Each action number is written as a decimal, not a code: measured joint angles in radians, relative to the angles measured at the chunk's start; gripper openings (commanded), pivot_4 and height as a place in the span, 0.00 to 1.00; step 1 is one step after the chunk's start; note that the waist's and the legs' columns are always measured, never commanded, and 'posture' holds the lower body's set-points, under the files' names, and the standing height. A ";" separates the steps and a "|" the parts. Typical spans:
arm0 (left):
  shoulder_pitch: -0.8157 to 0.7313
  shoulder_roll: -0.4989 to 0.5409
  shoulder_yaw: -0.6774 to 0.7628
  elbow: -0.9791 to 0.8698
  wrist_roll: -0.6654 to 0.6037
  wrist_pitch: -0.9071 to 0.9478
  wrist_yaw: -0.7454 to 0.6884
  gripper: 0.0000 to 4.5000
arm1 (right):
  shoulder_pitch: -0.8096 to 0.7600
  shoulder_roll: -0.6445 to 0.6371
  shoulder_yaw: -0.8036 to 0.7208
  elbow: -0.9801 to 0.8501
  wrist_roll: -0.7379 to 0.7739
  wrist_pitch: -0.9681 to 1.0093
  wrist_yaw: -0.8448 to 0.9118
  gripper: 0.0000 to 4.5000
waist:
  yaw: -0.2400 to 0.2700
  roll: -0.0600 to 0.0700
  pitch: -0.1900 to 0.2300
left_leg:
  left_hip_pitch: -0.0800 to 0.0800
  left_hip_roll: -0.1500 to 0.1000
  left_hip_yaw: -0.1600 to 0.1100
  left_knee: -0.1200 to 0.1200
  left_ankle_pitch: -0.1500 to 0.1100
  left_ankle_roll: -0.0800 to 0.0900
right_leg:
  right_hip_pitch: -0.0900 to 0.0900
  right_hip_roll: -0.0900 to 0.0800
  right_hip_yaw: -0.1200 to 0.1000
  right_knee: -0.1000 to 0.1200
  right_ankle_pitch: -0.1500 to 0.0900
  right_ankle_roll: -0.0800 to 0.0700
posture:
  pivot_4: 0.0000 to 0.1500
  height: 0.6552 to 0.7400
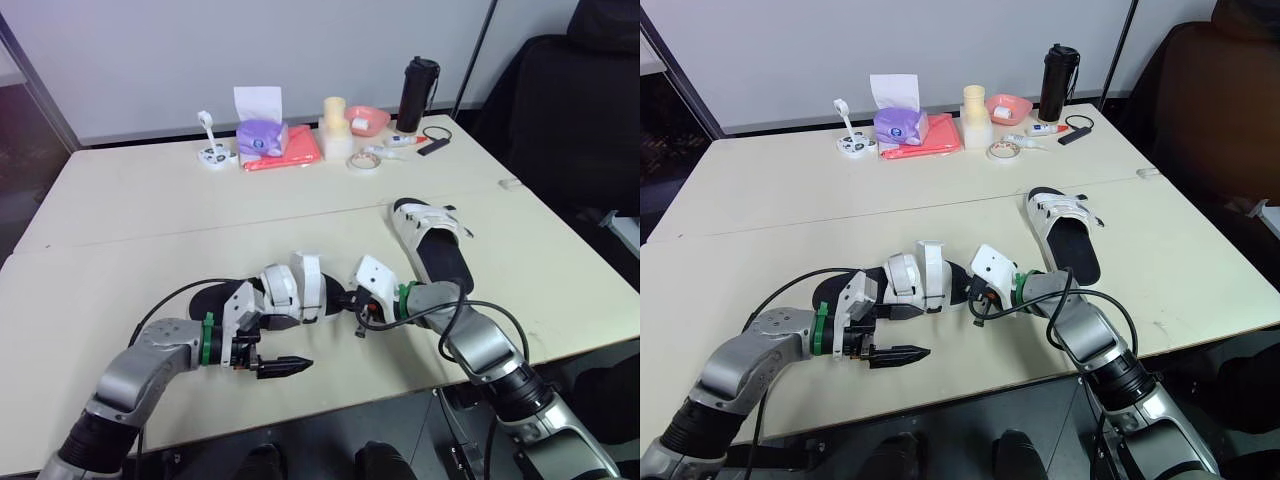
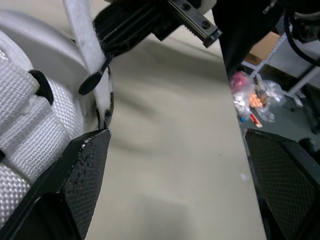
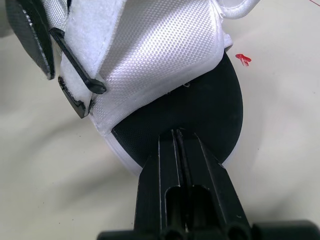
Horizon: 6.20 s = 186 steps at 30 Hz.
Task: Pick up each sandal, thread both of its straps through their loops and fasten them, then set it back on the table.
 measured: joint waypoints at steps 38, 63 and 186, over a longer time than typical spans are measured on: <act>-0.035 -0.101 -0.038 0.017 0.051 0.005 0.105 0.99 | 0.002 0.005 0.001 -0.001 -0.001 0.003 -0.007 0.00 | 0.002 0.000 0.000 | 0.000 0.000 0.000 0.001 0.000 0.000 | 0.000 0.000 0.000 0.000 0.000 0.000 | 1.00 1.00; 0.012 0.047 -0.014 -0.035 -0.136 0.309 -0.023 0.01 | 0.005 0.007 0.004 -0.005 -0.003 0.000 -0.009 0.00 | -0.001 0.000 0.000 | 0.000 0.000 0.000 0.000 0.000 0.000 | 0.000 0.000 0.000 0.000 0.000 0.000 | 1.00 1.00; -0.882 -0.215 0.113 1.095 0.124 0.048 -0.481 0.02 | 0.024 0.013 0.010 -0.042 -0.036 0.000 -0.031 0.00 | 0.000 -0.003 0.000 | -0.005 -0.001 -0.001 0.002 0.000 -0.001 | -0.004 0.001 -0.002 0.001 -0.001 0.000 | 1.00 1.00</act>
